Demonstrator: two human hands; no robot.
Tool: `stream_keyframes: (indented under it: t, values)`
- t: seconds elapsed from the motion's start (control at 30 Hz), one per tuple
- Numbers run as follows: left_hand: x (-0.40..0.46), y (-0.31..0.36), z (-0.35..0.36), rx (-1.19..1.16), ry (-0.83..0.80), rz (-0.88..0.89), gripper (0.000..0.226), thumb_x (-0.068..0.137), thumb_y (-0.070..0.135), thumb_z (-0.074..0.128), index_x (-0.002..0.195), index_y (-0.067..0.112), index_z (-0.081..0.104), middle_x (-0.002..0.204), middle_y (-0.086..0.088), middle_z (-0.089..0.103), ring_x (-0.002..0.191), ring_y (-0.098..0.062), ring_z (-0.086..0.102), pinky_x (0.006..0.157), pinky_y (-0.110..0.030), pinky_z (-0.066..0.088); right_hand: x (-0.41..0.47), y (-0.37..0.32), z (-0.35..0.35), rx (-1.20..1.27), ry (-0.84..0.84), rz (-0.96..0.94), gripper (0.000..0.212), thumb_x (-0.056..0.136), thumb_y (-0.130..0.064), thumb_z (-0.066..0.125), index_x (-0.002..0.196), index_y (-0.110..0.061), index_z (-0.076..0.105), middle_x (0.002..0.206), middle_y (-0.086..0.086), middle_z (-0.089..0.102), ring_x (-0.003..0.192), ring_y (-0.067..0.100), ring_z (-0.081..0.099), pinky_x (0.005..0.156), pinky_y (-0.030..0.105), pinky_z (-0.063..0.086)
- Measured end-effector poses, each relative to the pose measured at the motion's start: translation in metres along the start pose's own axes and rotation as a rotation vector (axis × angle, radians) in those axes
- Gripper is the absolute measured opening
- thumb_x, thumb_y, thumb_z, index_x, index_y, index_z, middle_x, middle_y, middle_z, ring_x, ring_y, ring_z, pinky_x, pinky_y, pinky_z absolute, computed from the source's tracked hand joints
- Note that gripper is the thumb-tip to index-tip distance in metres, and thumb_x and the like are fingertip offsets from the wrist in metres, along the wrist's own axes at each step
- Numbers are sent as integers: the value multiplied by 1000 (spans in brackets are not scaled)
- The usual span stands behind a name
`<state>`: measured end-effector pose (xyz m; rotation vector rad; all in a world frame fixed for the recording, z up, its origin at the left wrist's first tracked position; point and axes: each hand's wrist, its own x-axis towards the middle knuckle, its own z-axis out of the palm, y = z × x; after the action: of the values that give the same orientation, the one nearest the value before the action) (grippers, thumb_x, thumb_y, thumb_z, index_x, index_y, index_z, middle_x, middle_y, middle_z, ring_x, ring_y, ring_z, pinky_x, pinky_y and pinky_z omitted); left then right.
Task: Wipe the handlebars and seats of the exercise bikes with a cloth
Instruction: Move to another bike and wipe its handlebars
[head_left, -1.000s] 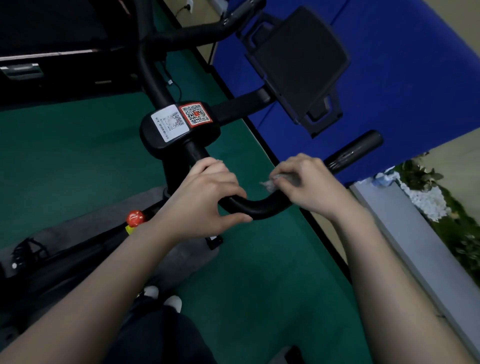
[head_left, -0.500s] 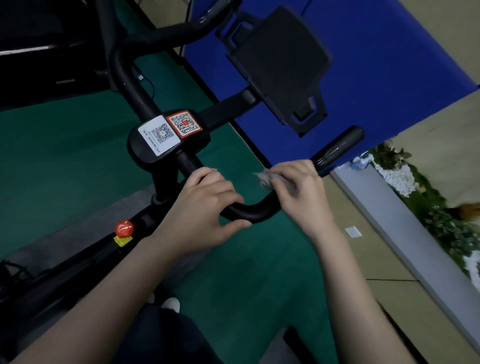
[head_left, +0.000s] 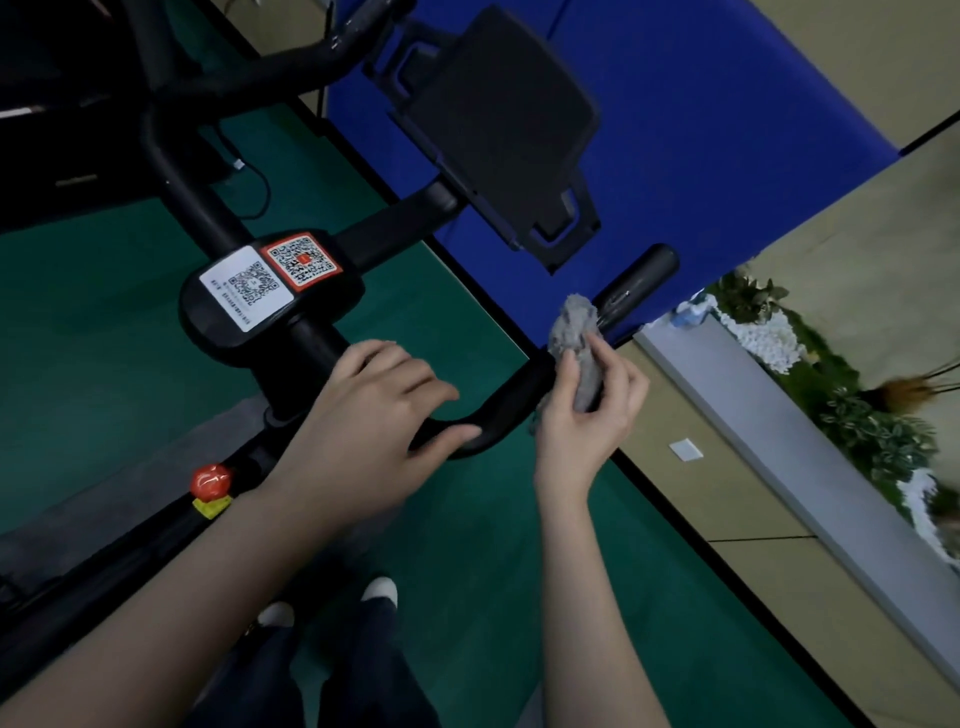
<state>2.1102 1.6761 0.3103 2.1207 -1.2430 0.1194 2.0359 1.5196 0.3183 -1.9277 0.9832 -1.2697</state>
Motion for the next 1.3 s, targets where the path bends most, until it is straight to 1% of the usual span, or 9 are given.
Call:
stream_keyframes:
  t: [0.1, 0.27, 0.43, 0.67, 0.8, 0.87, 0.97, 1.17, 1.3]
  values:
    - [16, 11, 4, 33, -9, -48, 45, 91, 51, 44, 106, 15, 69, 91, 2, 66, 88, -23, 59, 86, -34, 40, -25, -1, 1, 84, 37, 71, 21, 92, -8, 61, 112, -12, 63, 112, 7, 54, 106, 1, 53, 93, 13, 40]
    - [37, 34, 18, 18, -60, -101, 44, 91, 47, 50, 119, 16, 62, 99, 0, 66, 91, -22, 63, 77, -35, 49, -27, -3, 6, 256, 89, 303, 21, 97, -12, 53, 118, -12, 54, 117, 8, 58, 108, 15, 58, 92, 28, 49]
    - [38, 47, 26, 37, -55, -163, 39, 86, 46, 58, 117, 22, 61, 92, 5, 65, 73, -21, 66, 53, -28, 44, -27, -3, 9, 355, 112, 394, 19, 97, -9, 53, 116, -13, 53, 111, 5, 62, 99, 11, 62, 83, 23, 52]
    - [38, 51, 33, 9, -64, -243, 36, 87, 44, 52, 118, 27, 57, 95, 6, 61, 74, -25, 65, 59, -34, 48, 0, 7, 11, 488, 98, 582, 17, 98, -11, 51, 110, -24, 51, 122, 15, 60, 110, 23, 61, 96, 39, 51]
    - [38, 51, 34, 7, -54, -259, 37, 87, 46, 51, 119, 29, 57, 97, 9, 61, 78, -23, 65, 60, -35, 51, 2, 9, 14, 535, 99, 580, 17, 99, -14, 50, 106, -29, 50, 118, 14, 61, 105, 23, 62, 89, 35, 52]
    - [37, 51, 34, 5, -52, -265, 40, 85, 49, 46, 119, 31, 57, 98, 10, 61, 80, -22, 66, 60, -35, 53, -12, 8, 13, 519, 72, 541, 17, 99, -12, 48, 106, -28, 49, 116, 16, 59, 105, 29, 60, 90, 40, 51]
    - [37, 52, 34, 16, -51, -270, 42, 84, 51, 44, 119, 32, 57, 98, 11, 61, 80, -21, 66, 59, -35, 53, -16, 9, 12, 559, 15, 622, 15, 101, -13, 44, 106, -26, 48, 117, 21, 58, 104, 33, 59, 90, 47, 49]
    - [35, 52, 32, 40, -56, -274, 36, 87, 44, 56, 123, 35, 56, 96, 12, 60, 82, -20, 66, 59, -35, 52, 5, 20, 17, 720, -50, 827, 18, 102, -15, 41, 117, -24, 47, 120, 12, 58, 99, 21, 59, 95, 43, 48]
    - [35, 54, 33, 57, -62, -285, 37, 89, 47, 52, 125, 37, 54, 98, 13, 60, 85, -18, 66, 61, -35, 52, -2, 24, 15, 807, -124, 848, 25, 103, -18, 40, 123, -31, 50, 126, 13, 59, 111, 30, 60, 102, 48, 46]
